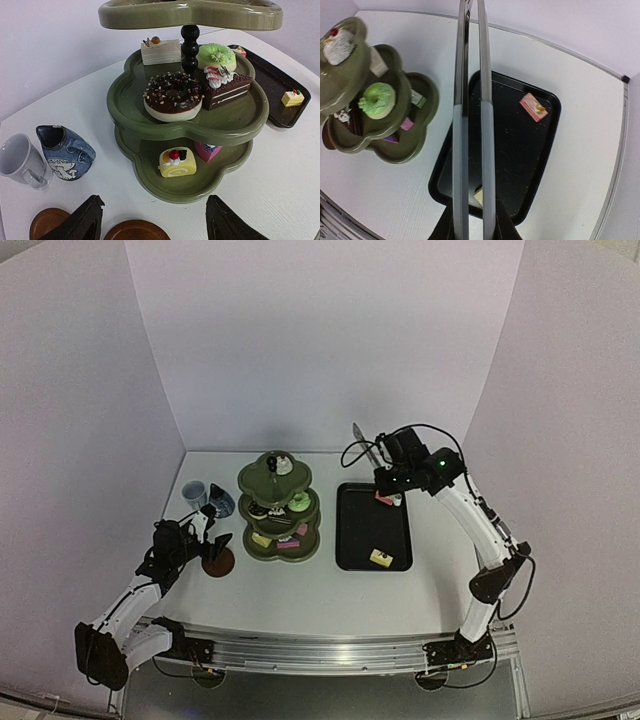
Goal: Serve the afternoon tea
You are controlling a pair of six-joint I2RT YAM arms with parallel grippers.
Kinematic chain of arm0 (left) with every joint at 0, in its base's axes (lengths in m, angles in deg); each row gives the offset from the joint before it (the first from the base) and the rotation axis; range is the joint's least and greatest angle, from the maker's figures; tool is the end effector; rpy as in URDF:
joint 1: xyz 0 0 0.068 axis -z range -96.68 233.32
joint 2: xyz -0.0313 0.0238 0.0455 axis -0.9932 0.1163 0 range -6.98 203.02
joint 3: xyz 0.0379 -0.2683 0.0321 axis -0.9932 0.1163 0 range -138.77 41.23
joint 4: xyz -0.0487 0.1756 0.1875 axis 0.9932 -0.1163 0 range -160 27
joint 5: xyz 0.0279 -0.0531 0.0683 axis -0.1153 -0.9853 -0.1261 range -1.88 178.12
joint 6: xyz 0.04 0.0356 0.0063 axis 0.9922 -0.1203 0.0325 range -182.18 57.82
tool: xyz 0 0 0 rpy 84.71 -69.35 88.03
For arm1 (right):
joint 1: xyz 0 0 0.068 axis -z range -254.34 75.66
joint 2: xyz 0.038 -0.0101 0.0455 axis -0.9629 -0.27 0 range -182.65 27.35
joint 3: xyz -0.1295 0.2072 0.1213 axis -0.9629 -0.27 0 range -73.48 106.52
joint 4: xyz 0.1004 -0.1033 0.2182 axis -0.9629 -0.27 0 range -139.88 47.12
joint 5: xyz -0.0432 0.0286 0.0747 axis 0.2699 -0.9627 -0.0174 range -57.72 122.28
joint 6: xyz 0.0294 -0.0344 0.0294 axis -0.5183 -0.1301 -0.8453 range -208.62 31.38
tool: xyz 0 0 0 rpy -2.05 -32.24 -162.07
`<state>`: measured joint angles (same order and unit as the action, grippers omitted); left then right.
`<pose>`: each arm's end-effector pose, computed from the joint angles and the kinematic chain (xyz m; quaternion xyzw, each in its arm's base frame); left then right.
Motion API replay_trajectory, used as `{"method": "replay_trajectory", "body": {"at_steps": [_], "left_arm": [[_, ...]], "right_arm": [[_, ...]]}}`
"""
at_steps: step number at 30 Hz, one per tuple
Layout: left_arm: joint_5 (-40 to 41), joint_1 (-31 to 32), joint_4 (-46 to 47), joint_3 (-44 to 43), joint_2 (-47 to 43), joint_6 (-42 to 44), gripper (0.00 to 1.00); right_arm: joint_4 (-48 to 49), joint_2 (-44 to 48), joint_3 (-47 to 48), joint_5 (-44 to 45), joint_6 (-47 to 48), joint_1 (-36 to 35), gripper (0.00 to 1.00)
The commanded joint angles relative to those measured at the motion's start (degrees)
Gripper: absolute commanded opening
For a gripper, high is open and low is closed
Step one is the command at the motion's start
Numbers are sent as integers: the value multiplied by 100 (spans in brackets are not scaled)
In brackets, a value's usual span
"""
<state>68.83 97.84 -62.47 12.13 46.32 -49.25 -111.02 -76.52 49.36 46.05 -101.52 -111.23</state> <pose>0.1992 -0.0638 0.2363 0.2848 0.7800 -0.1477 0.5373 0.2982 0.2132 0.4239 -0.1525 0.9188 0.0439 0.3614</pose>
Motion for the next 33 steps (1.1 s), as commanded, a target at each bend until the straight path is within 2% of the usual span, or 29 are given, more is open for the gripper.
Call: {"method": "replay_trajectory", "body": {"at_steps": [1, 6, 9, 12, 17, 21, 25, 28, 33], "left_arm": [[-14, -36, 143, 60, -97, -88, 71], [-49, -34, 156, 82, -100, -47, 71], [-89, -35, 152, 93, -98, -2, 71], [-101, -31, 134, 99, -89, 12, 71], [-172, -31, 117, 88, -14, 75, 71], [-173, -35, 54, 54, 16, 168, 71], [-163, -35, -5, 68, 22, 226, 71], [-169, -32, 17, 86, 30, 239, 71], [-176, -36, 8, 98, 47, 262, 71]], "right_arm": [[-50, 919, -1359, -265, -275, 16, 0], [-311, 1575, -2821, -1026, -163, 24, 0], [-530, 1912, -3391, -1352, 67, 22, 1], [-834, 2217, -3684, -1435, 454, 24, 2], [-1214, 2526, -3808, -1377, 1683, 23, 0], [-1822, 2464, -3794, -736, 2634, 20, 0], [-2550, 2562, -4334, 50, 3462, 23, 0], [-2664, 2796, -4676, 214, 3694, 24, 0], [-2681, 3160, -4676, 278, 3650, 24, 0]]}}
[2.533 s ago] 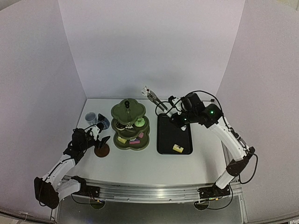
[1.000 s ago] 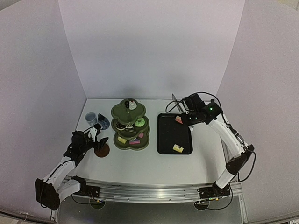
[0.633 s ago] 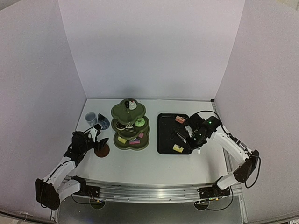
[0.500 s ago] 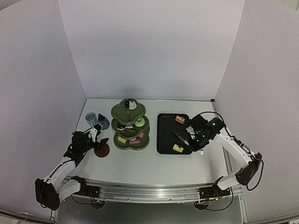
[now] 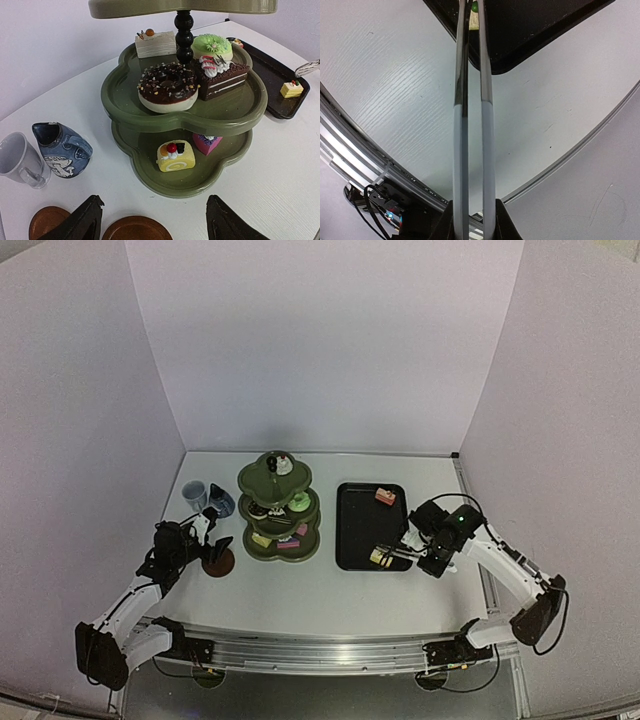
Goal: Serve the afternoon tea
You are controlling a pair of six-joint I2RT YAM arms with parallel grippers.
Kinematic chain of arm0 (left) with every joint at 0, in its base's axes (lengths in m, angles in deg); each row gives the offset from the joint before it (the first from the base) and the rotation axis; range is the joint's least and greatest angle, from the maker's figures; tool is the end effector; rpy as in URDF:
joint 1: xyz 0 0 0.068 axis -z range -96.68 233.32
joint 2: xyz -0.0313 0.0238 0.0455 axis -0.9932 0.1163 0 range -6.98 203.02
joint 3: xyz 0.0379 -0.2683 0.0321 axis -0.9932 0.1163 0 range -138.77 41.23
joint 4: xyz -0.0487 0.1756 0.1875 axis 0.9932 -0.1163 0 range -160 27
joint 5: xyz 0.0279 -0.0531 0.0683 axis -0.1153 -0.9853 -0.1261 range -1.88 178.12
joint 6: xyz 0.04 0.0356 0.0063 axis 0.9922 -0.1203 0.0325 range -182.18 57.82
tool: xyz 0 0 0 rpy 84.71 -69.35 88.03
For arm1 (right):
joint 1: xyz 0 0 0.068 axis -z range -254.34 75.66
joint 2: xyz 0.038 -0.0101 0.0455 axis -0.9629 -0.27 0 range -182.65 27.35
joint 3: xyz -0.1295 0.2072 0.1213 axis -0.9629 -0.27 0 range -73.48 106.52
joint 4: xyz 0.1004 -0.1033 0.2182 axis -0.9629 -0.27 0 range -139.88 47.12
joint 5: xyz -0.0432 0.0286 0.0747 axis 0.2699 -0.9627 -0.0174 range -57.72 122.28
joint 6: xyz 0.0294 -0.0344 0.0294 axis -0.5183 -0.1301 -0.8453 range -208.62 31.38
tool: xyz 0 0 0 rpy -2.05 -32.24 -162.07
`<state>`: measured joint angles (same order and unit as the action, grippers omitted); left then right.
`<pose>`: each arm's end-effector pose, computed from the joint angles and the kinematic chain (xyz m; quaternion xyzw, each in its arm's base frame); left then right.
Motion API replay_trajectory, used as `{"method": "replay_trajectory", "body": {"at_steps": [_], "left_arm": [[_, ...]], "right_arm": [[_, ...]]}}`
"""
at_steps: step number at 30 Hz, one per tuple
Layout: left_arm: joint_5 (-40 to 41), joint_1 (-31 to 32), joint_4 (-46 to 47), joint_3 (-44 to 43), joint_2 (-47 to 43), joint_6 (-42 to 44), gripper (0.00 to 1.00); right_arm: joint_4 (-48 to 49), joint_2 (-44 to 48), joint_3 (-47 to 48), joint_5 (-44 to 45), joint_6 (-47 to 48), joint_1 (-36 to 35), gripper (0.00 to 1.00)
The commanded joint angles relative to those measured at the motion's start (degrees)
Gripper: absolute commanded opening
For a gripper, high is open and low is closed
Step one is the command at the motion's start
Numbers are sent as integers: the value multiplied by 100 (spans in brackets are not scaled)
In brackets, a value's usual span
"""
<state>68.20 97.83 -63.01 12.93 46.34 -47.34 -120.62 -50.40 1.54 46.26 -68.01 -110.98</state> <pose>0.1974 -0.0637 0.2305 0.3003 0.7802 -0.1443 0.5294 0.1893 0.1301 0.3126 -0.4650 0.8731 -0.1085 0.0985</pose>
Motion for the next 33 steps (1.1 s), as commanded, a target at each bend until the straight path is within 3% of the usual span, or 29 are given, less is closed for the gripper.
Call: {"method": "replay_trajectory", "body": {"at_steps": [1, 12, 20, 33], "left_arm": [[-113, -35, 73, 28, 57, 86, 71], [-75, -33, 17, -27, 75, 148, 71], [-134, -35, -25, -21, 189, 118, 71], [-95, -35, -21, 18, 187, 209, 71]], "right_arm": [[-1730, 603, 86, 226, 299, -1, 0], [-1826, 1107, -1048, 808, 272, 111, 0], [-1803, 1319, -1582, 603, 235, 166, 0], [-1444, 767, -1202, 452, 494, 162, 0]]}}
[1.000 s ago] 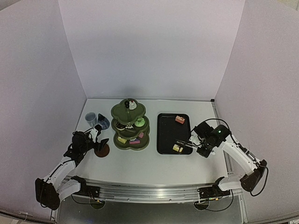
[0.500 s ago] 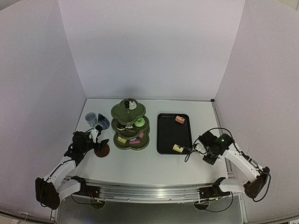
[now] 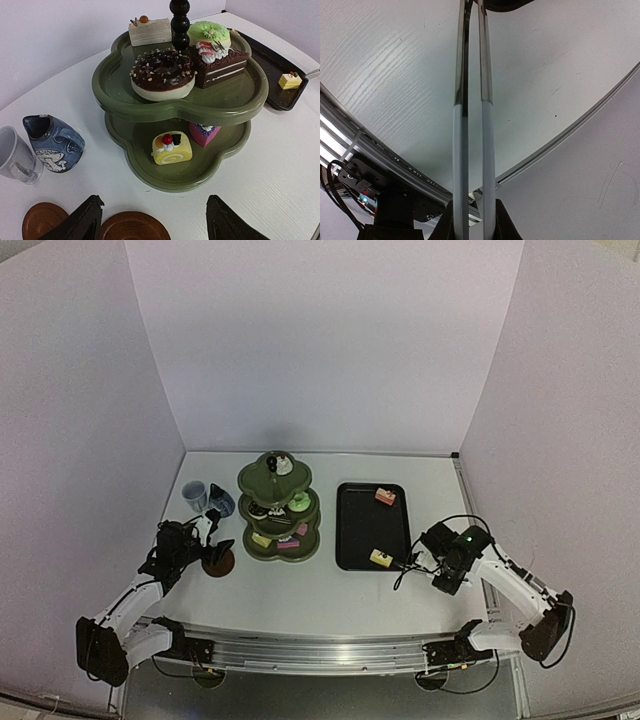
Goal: Serve the afternoon tea
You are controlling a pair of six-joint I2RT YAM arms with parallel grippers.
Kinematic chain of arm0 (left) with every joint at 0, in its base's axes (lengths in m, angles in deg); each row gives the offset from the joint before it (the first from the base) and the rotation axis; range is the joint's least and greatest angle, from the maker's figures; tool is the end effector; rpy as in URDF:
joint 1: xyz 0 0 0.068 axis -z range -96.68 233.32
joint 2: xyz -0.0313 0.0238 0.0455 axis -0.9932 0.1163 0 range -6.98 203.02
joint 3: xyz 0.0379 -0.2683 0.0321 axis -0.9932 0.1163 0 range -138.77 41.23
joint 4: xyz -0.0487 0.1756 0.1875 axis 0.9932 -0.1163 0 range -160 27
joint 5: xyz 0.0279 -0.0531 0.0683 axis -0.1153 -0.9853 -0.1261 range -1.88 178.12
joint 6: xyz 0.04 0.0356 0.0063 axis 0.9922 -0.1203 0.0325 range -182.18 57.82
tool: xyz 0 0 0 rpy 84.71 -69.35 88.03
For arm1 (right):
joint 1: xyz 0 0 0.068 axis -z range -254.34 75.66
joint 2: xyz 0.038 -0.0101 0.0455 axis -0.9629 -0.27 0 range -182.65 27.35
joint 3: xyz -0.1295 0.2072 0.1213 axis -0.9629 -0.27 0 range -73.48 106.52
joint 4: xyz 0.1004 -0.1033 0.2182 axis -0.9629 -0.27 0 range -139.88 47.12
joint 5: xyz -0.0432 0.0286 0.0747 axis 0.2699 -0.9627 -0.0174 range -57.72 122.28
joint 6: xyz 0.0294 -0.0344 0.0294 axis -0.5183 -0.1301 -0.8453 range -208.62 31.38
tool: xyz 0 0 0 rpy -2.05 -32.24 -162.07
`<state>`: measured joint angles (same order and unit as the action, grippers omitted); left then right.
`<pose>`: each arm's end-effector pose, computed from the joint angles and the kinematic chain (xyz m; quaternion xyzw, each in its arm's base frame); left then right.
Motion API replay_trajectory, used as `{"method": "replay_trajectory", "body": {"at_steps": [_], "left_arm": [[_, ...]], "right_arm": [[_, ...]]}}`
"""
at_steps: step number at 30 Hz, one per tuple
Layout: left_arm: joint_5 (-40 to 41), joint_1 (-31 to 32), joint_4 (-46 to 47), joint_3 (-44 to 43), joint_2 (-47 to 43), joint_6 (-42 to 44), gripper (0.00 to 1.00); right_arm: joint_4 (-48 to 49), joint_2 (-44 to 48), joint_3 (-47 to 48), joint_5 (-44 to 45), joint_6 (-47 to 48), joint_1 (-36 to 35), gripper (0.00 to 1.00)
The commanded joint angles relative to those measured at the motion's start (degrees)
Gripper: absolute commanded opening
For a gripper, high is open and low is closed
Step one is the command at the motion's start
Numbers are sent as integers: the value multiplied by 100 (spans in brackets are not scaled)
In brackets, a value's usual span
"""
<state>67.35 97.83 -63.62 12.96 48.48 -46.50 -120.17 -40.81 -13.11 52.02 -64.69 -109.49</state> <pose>0.2007 -0.0650 0.2224 0.3092 0.7890 -0.1491 0.5096 0.1556 0.0949 0.2776 -0.4789 0.8600 -0.1663 0.0588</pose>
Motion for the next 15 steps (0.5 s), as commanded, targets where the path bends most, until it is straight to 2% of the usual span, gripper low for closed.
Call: {"method": "replay_trajectory", "body": {"at_steps": [1, 15], "left_arm": [[-1, -35, 37, 13, -33, 160, 71], [52, -34, 39, 67, -52, 293, 71]], "right_arm": [[-1462, -230, 280, -141, 219, 15, 0], [-422, -1142, 923, -587, 148, 16, 0]]}}
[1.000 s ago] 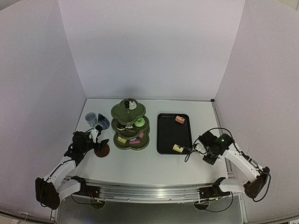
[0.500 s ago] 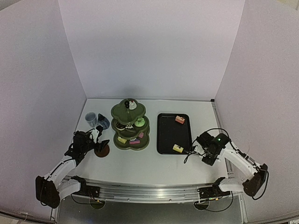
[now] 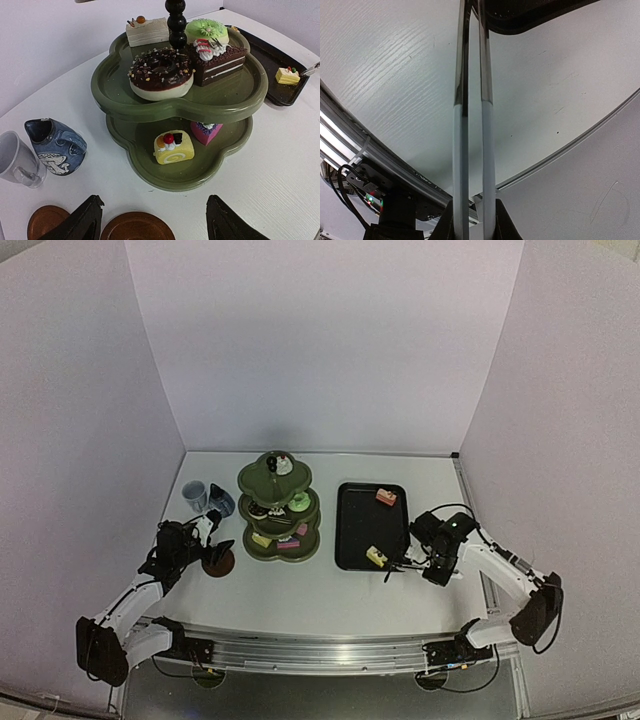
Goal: Serve the afternoon tea
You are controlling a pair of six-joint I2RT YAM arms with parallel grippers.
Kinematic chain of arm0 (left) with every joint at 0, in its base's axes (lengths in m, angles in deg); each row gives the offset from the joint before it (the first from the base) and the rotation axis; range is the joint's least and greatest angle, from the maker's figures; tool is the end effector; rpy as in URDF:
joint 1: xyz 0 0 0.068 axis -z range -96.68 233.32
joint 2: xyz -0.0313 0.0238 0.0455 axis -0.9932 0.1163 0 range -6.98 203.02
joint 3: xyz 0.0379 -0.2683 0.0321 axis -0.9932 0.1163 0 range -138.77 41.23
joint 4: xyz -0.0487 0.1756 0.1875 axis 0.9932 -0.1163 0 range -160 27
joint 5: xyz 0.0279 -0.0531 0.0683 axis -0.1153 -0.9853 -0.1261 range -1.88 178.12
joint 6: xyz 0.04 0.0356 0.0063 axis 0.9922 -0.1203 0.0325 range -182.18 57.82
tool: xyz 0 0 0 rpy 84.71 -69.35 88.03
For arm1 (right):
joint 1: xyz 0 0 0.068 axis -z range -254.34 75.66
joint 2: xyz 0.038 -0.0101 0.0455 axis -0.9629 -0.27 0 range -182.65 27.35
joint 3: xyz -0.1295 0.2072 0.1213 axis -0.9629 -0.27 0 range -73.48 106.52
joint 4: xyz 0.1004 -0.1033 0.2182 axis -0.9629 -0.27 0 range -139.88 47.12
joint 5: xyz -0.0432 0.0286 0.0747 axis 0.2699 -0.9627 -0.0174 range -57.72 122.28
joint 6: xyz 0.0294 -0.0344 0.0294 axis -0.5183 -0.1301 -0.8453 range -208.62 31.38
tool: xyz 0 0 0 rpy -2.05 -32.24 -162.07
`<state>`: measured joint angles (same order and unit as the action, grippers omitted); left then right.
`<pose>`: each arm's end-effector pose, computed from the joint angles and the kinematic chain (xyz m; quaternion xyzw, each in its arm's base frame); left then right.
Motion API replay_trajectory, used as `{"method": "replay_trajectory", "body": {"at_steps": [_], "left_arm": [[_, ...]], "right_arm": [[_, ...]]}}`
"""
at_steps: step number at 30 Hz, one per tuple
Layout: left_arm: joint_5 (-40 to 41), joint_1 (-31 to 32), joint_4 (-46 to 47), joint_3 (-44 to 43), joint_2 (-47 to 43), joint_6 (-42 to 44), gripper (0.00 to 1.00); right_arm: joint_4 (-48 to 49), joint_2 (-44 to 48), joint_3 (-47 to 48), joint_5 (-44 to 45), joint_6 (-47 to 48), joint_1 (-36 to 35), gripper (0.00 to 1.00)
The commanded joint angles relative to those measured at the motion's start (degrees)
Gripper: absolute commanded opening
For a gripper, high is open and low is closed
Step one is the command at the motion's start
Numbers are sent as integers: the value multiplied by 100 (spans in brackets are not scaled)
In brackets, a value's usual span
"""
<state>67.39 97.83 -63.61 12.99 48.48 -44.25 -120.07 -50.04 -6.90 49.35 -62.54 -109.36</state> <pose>0.2007 -0.0650 0.2222 0.3245 0.7830 -0.1388 0.5123 0.1845 0.1166 0.2761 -0.5004 0.8528 -0.1466 0.0287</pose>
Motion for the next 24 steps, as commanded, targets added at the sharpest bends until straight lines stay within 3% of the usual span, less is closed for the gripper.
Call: {"method": "replay_trajectory", "body": {"at_steps": [1, 24], "left_arm": [[55, -35, 37, 59, -52, 81, 71], [54, -33, 299, 201, -62, 108, 71]], "right_arm": [[-345, -269, 365, -367, -112, 4, 0], [1011, -1461, 1266, -186, -974, 4, 0]]}}
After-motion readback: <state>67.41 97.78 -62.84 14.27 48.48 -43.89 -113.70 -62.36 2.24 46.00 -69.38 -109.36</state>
